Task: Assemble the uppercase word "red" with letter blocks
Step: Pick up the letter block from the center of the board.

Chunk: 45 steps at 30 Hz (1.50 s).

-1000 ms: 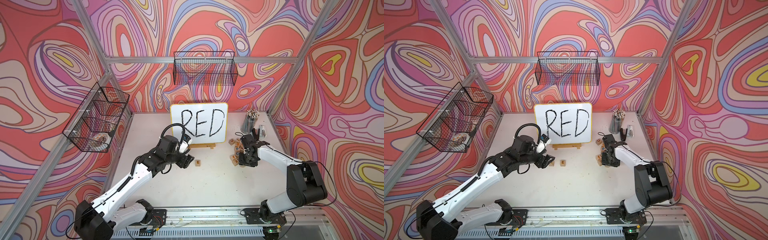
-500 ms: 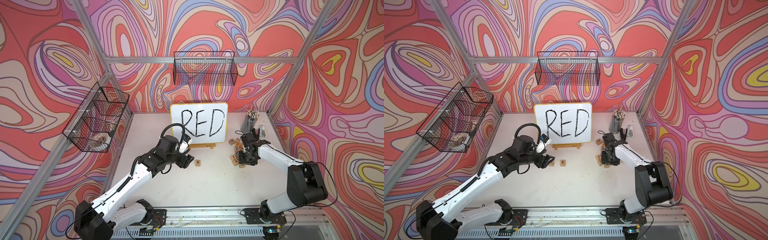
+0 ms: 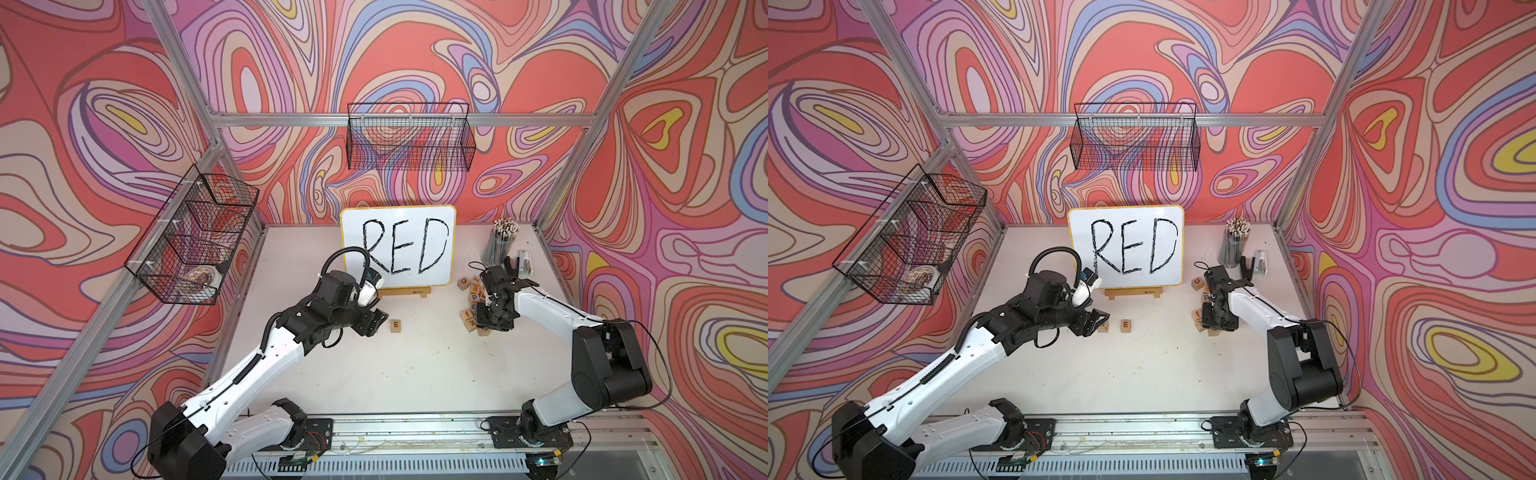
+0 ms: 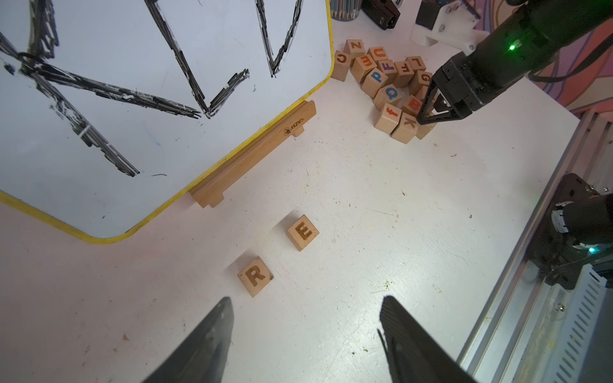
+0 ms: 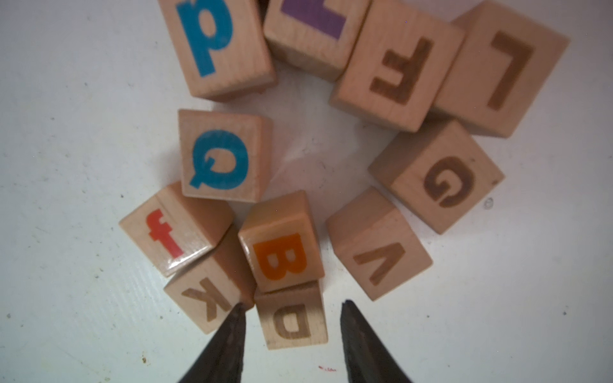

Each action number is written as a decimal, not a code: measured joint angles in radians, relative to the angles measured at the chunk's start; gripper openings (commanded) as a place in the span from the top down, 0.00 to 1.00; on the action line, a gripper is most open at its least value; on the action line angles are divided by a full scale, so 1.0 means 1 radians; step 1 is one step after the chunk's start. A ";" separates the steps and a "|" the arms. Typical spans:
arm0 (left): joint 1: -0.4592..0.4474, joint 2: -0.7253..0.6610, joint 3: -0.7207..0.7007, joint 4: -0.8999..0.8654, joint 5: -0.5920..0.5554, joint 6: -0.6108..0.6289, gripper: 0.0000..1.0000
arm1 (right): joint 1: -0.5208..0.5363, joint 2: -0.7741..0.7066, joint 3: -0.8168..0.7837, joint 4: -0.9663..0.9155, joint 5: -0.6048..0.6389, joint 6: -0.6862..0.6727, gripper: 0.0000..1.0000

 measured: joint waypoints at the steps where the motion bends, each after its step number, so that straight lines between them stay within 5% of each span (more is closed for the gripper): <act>1: 0.000 0.000 0.000 0.000 0.000 0.000 0.27 | 0.000 0.000 0.000 0.000 0.000 0.000 0.51; 45: 0.000 0.000 0.000 0.000 -0.003 0.000 0.27 | -0.013 -0.022 -0.035 0.005 -0.030 0.023 0.52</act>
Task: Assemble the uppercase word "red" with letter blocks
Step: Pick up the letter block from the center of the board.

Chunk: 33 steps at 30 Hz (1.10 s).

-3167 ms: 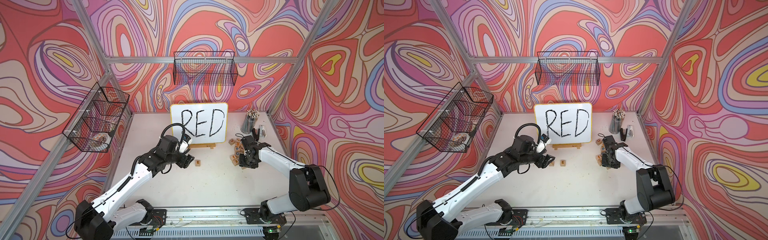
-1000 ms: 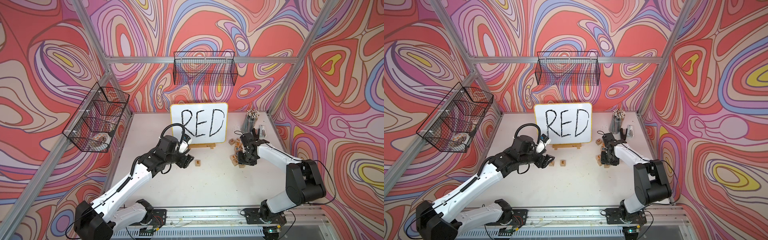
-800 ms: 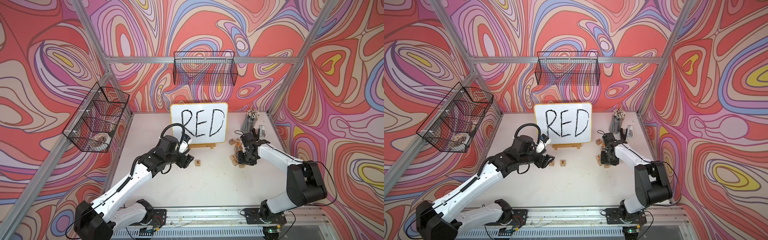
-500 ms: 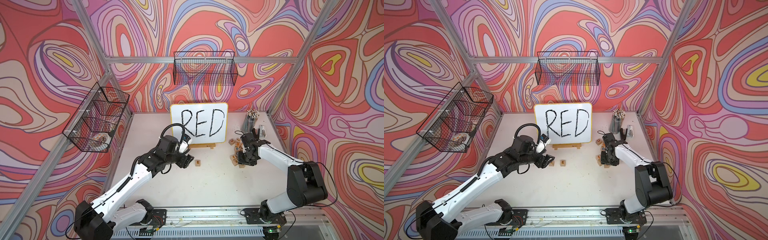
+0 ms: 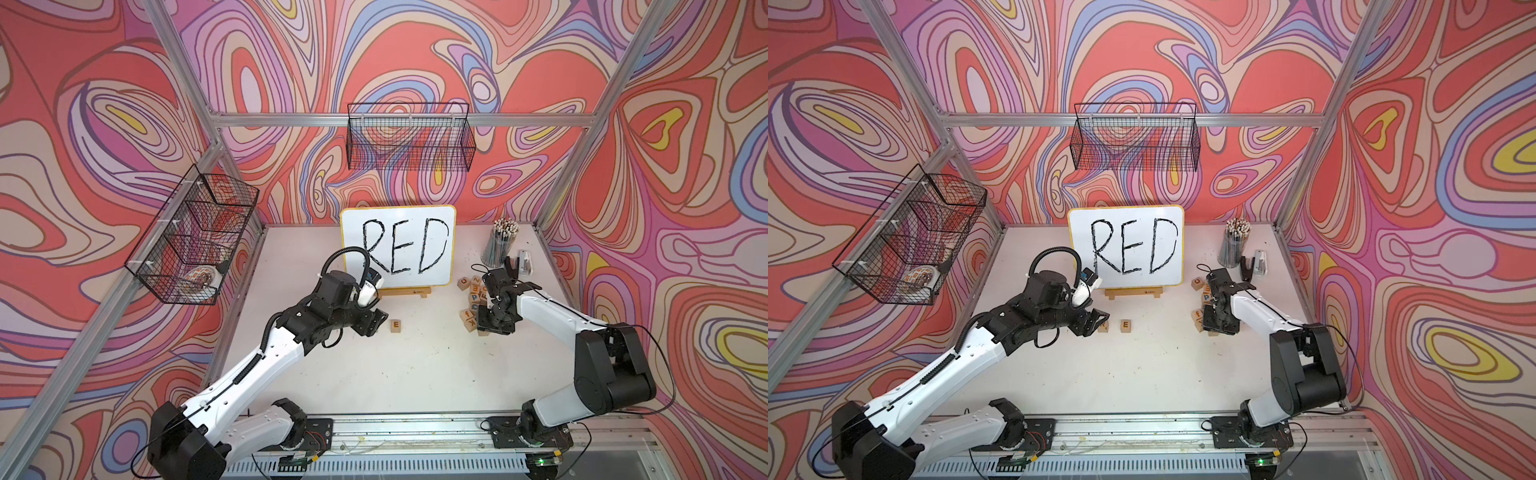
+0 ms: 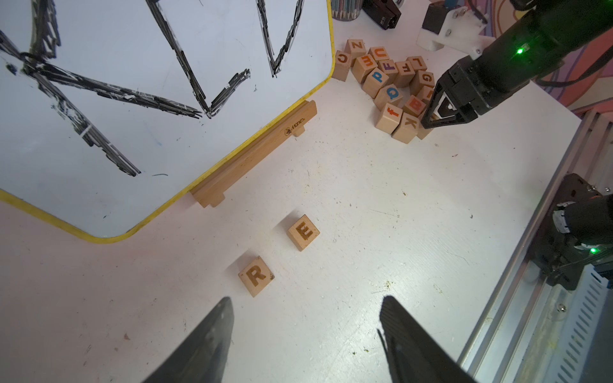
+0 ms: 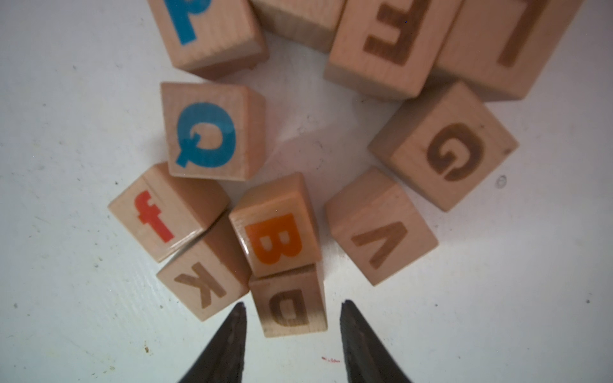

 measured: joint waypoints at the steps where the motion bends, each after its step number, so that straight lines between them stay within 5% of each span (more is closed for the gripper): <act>1: 0.000 0.000 0.000 0.000 0.000 0.000 0.27 | 0.000 0.006 0.000 0.001 0.000 0.000 0.52; 33: 0.000 -0.001 0.000 0.000 -0.008 0.000 0.27 | -0.011 0.042 0.064 -0.047 -0.017 -0.039 0.79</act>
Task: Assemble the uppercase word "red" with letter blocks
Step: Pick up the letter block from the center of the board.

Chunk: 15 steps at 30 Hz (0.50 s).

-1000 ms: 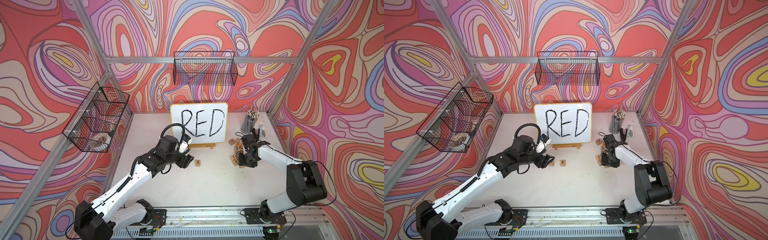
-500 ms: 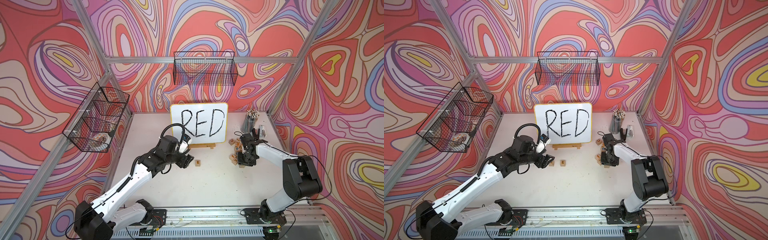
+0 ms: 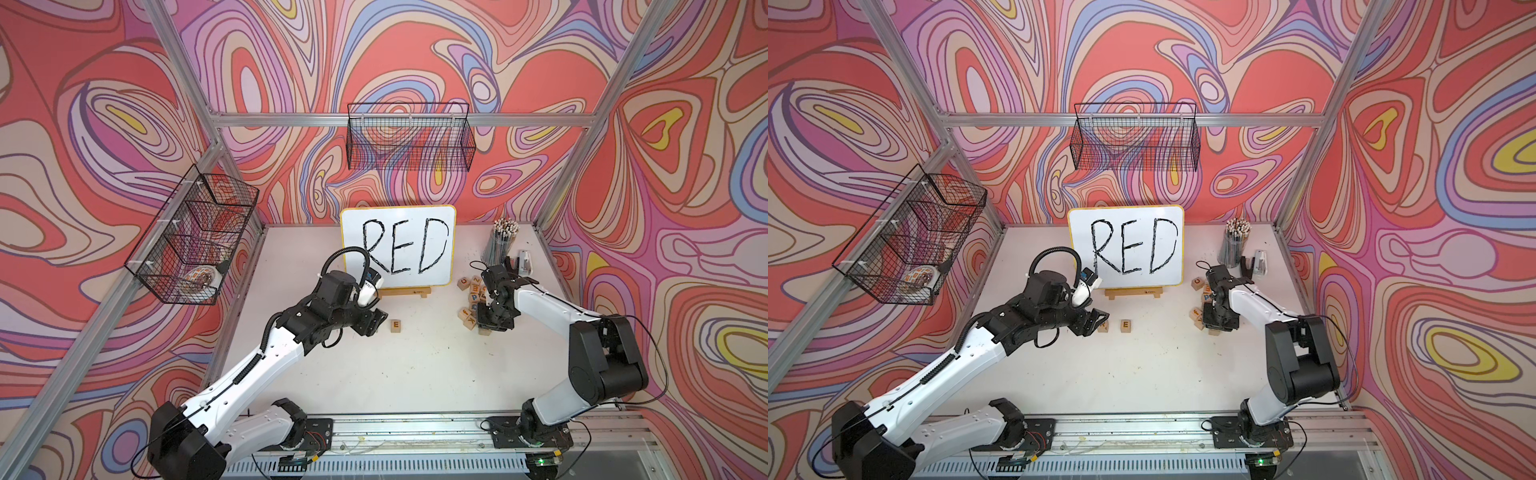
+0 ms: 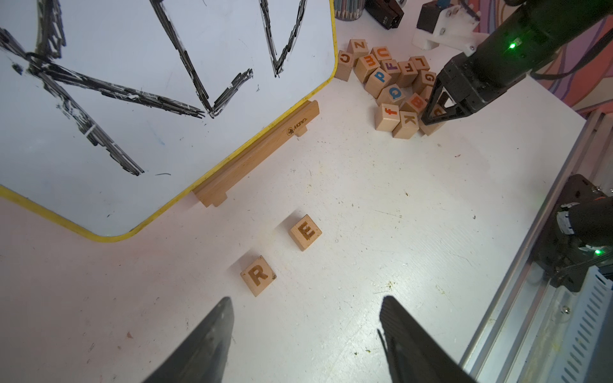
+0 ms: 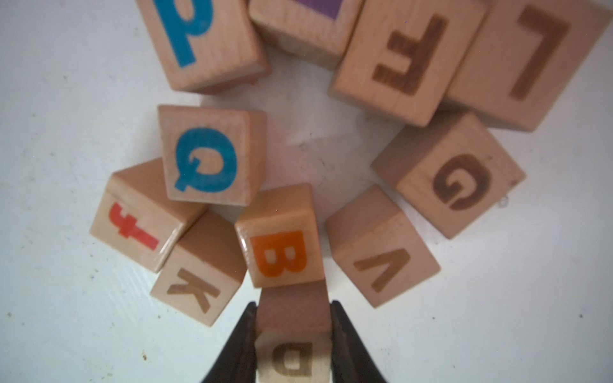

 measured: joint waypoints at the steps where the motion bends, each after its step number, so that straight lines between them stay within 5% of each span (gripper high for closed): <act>1: 0.000 0.000 0.000 0.000 0.000 0.000 0.27 | 0.000 -0.006 0.006 -0.008 -0.009 -0.005 0.80; 7: 0.000 0.000 0.000 0.000 0.000 0.000 0.27 | 0.026 -0.060 0.058 -0.053 -0.053 -0.040 0.81; 15: 0.000 -0.002 0.000 0.000 0.000 0.000 0.27 | 0.261 -0.054 0.150 -0.085 -0.045 -0.087 0.82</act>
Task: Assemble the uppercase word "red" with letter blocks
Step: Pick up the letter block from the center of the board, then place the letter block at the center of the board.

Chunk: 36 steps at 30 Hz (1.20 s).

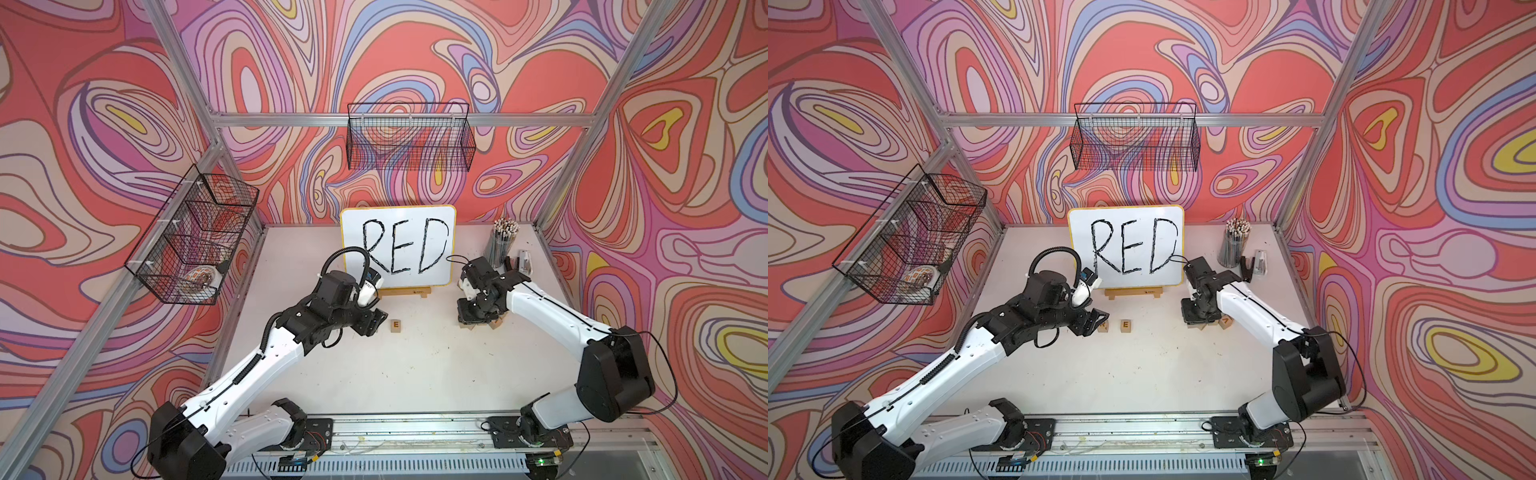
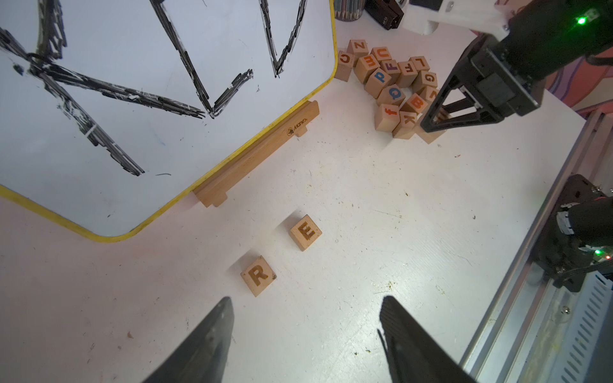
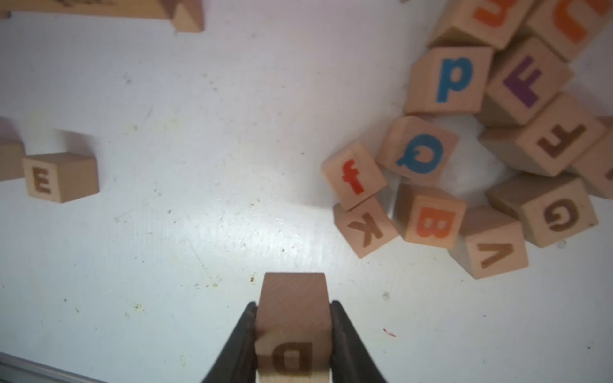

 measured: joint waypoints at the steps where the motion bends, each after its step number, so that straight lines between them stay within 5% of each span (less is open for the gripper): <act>1: 0.000 -0.003 0.000 0.000 0.000 0.000 0.27 | 0.026 0.012 0.016 -0.004 0.004 -0.006 0.82; 14: 0.000 -0.016 -0.001 0.000 -0.008 0.001 0.27 | 0.178 0.230 0.190 -0.017 0.071 -0.081 0.83; 36: 0.000 -0.016 -0.003 0.000 -0.016 0.003 0.27 | 0.193 0.392 0.268 0.016 0.072 -0.209 0.82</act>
